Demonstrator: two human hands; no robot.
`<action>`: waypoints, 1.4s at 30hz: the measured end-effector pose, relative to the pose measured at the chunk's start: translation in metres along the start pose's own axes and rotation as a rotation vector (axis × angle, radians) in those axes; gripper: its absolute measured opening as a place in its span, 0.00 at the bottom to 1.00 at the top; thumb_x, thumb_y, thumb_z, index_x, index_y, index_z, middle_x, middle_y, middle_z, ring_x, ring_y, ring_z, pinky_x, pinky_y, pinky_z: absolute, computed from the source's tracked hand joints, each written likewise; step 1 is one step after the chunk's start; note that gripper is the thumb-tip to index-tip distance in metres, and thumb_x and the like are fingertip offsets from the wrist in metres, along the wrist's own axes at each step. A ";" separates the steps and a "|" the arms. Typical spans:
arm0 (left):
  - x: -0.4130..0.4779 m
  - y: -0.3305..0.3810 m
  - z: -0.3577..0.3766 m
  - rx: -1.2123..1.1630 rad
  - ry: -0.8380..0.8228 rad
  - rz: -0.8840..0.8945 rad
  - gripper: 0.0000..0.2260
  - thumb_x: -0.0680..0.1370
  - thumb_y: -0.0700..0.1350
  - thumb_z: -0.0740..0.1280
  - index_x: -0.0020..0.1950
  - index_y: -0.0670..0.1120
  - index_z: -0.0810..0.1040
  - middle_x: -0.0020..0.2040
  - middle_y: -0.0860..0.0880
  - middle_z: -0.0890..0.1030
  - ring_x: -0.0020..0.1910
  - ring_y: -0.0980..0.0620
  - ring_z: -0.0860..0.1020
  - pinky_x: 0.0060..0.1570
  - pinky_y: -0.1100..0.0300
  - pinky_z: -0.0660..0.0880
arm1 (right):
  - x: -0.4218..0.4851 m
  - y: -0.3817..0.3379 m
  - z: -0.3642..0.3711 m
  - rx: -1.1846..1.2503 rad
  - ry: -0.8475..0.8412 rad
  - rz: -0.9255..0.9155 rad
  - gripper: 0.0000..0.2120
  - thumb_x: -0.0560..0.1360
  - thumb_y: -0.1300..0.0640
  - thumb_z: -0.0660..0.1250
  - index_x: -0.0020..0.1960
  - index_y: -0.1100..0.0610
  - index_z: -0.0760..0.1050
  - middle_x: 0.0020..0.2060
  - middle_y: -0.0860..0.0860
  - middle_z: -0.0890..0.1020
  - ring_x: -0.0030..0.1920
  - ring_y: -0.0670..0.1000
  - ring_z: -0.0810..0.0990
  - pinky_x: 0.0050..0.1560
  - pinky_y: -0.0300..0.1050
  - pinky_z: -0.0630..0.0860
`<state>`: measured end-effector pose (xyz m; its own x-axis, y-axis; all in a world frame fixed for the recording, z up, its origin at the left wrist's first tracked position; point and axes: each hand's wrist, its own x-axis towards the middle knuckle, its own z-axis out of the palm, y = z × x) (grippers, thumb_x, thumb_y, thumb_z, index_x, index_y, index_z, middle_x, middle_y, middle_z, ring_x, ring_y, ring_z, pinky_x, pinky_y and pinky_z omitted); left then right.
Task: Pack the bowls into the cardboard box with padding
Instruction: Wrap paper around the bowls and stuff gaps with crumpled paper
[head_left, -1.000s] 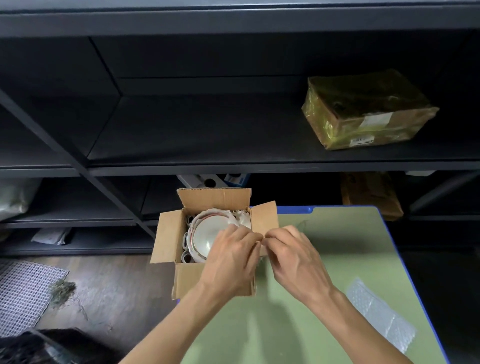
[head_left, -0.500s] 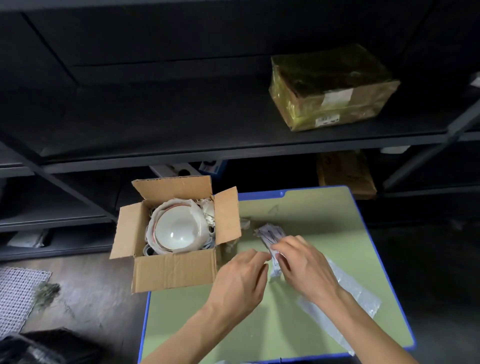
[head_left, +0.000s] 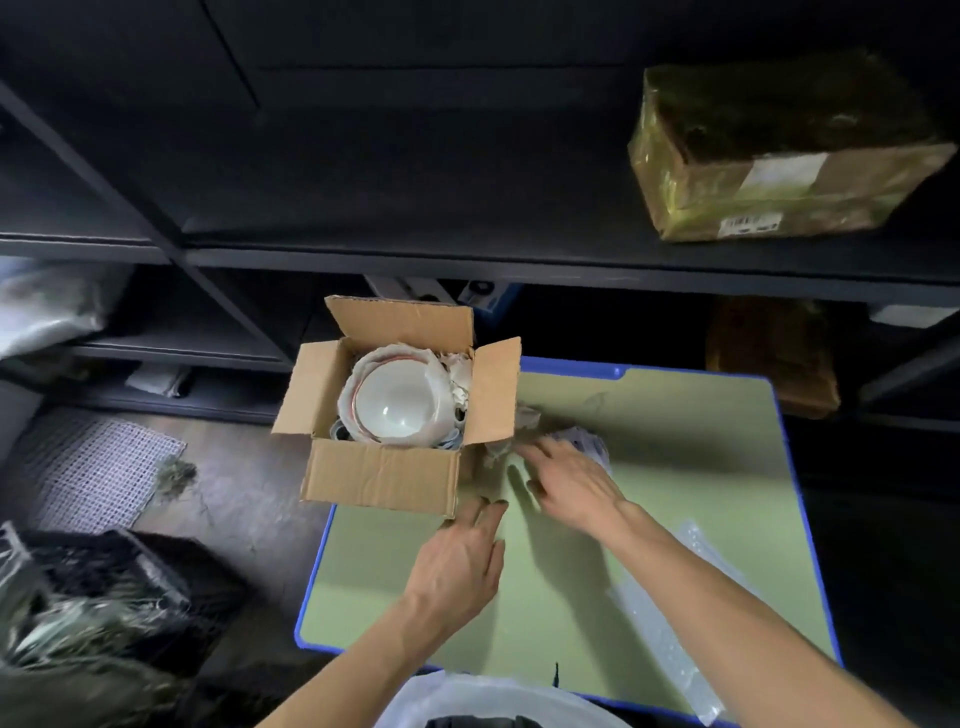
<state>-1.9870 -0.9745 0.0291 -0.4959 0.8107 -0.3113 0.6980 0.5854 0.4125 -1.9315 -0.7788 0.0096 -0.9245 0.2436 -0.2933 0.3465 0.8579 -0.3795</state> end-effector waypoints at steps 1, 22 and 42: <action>-0.003 0.002 -0.002 -0.018 0.030 0.006 0.20 0.82 0.50 0.54 0.74 0.51 0.65 0.67 0.49 0.71 0.54 0.41 0.78 0.49 0.49 0.76 | 0.005 0.000 -0.001 -0.006 -0.011 0.011 0.24 0.81 0.52 0.61 0.76 0.53 0.64 0.67 0.54 0.73 0.66 0.57 0.72 0.64 0.51 0.71; 0.047 0.006 -0.081 0.189 0.465 0.037 0.12 0.75 0.38 0.67 0.57 0.45 0.73 0.44 0.48 0.70 0.38 0.46 0.68 0.33 0.55 0.61 | 0.007 0.002 -0.007 -0.012 0.045 0.043 0.22 0.80 0.52 0.62 0.73 0.51 0.66 0.67 0.52 0.72 0.65 0.55 0.69 0.65 0.50 0.70; 0.051 -0.002 -0.074 -0.046 0.458 0.002 0.14 0.66 0.32 0.61 0.46 0.46 0.65 0.41 0.49 0.69 0.39 0.46 0.64 0.36 0.54 0.59 | 0.054 -0.009 0.039 -0.309 -0.035 -0.021 0.28 0.61 0.50 0.81 0.60 0.53 0.82 0.55 0.57 0.82 0.59 0.64 0.79 0.45 0.54 0.81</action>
<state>-2.0517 -0.9328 0.0754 -0.6792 0.7277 0.0958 0.6804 0.5753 0.4539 -1.9783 -0.7910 -0.0370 -0.9228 0.2133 -0.3208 0.2577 0.9608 -0.1022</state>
